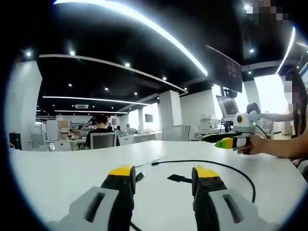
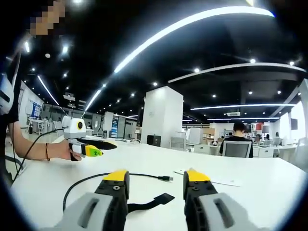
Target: Find the charging cable on the desk, coil it up and secure with Velcro.
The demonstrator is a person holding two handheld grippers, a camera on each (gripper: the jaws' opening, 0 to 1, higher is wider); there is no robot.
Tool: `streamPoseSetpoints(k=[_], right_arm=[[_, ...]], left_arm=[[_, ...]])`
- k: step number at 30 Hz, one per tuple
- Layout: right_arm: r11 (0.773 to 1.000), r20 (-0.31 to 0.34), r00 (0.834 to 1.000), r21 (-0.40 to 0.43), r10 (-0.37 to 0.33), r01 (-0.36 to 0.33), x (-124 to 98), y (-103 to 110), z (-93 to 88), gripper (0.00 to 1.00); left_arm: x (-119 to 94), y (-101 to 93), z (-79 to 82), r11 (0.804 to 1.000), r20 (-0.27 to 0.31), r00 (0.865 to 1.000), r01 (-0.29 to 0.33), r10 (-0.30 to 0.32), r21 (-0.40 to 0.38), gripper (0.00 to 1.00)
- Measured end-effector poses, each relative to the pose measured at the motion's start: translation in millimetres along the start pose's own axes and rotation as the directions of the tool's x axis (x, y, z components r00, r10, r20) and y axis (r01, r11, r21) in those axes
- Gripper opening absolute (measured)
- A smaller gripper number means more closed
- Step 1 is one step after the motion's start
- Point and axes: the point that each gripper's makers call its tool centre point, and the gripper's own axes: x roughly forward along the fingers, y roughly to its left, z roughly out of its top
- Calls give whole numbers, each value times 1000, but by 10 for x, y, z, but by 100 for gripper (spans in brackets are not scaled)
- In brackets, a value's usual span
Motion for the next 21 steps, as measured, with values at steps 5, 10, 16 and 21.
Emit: streamPoseSetpoints(k=[5, 10, 16, 21], right_arm=[[1000, 1, 1000, 2, 0, 0, -1, 5, -1, 46], [1000, -1, 1000, 2, 1, -1, 1, 11, -8, 46], [1000, 0, 1000, 1, 1, -1, 0, 10, -4, 46], [1000, -1, 1000, 0, -1, 1, 1, 6, -8, 46]], left_arm=[[-2, -1, -9, 1000, -3, 1000, 1, -1, 1, 47], [-3, 6, -9, 1000, -3, 1000, 0, 0, 3, 47], [0, 5, -16, 1000, -6, 1000, 2, -2, 4, 47], [-3, 8, -14, 1000, -4, 1000, 0, 0, 5, 47]])
